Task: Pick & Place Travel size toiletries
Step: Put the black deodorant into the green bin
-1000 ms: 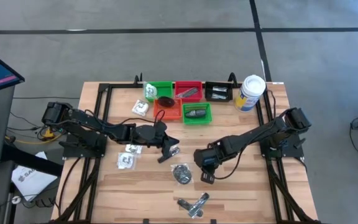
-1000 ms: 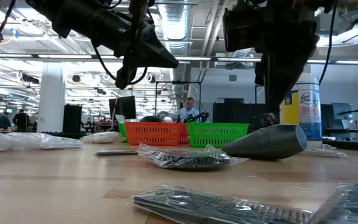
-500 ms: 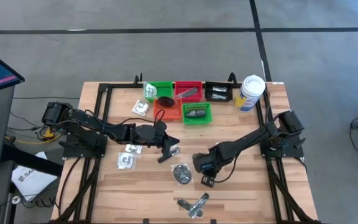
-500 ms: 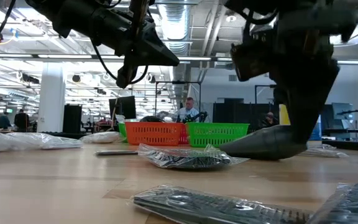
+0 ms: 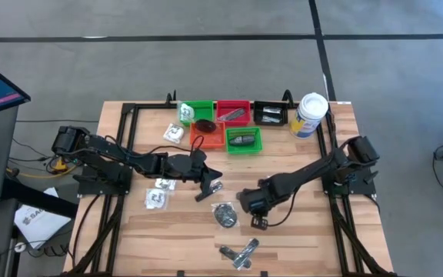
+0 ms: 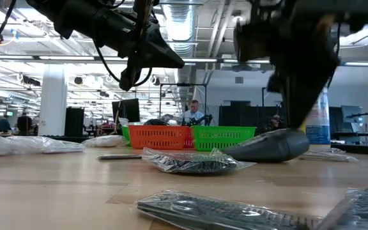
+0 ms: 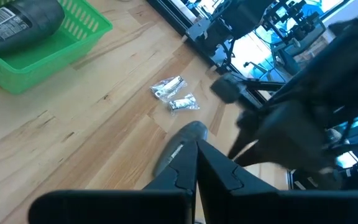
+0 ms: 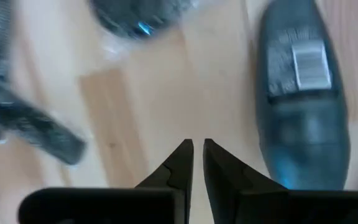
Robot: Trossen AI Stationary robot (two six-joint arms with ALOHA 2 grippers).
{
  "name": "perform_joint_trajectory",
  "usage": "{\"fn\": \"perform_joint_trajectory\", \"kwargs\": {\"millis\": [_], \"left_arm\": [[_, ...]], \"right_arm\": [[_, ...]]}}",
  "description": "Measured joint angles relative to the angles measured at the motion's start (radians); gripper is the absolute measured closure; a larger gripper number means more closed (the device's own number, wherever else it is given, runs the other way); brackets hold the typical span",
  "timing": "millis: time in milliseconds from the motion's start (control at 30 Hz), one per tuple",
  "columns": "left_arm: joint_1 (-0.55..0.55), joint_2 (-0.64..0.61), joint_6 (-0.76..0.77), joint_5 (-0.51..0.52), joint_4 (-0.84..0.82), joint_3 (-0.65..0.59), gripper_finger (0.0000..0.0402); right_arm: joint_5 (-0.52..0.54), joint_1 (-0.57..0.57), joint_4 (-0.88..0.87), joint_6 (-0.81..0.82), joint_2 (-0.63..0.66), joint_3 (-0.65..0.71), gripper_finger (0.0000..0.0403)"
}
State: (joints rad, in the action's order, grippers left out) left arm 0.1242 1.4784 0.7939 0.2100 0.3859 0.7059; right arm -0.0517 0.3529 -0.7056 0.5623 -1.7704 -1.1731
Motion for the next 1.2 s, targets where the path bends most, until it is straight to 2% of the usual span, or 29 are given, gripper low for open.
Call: {"fn": "perform_joint_trajectory", "kwargs": {"millis": [200, 467, 667, 1000, 1100, 1200], "left_arm": [[0.000, 0.000, 0.000, 0.000, 0.000, 0.000, 0.0402], [-0.004, 0.000, 0.000, 0.004, 0.000, 0.000, 0.0402], [-0.005, 0.000, 0.001, 0.005, 0.000, 0.000, 0.0402], [-0.005, 0.000, 0.003, 0.008, 0.001, 0.000, 0.0402], [-0.005, 0.000, 0.004, 0.008, 0.001, 0.000, 0.0402], [-0.005, 0.000, 0.003, 0.008, 0.001, 0.000, 0.0402]], "right_arm": [[0.016, -0.039, -0.017, -0.102, 0.088, -0.011, 0.0380], [-0.004, -0.100, -0.068, -0.248, 0.098, -0.011, 0.0363], [-0.004, -0.129, -0.081, -0.255, 0.097, -0.010, 0.0301], [-0.002, -0.133, -0.059, -0.265, 0.097, -0.010, 0.0154], [0.000, -0.134, -0.030, -0.274, 0.097, 0.015, 0.0132], [0.000, -0.140, -0.018, -0.278, 0.096, 0.041, 0.0127]]}}
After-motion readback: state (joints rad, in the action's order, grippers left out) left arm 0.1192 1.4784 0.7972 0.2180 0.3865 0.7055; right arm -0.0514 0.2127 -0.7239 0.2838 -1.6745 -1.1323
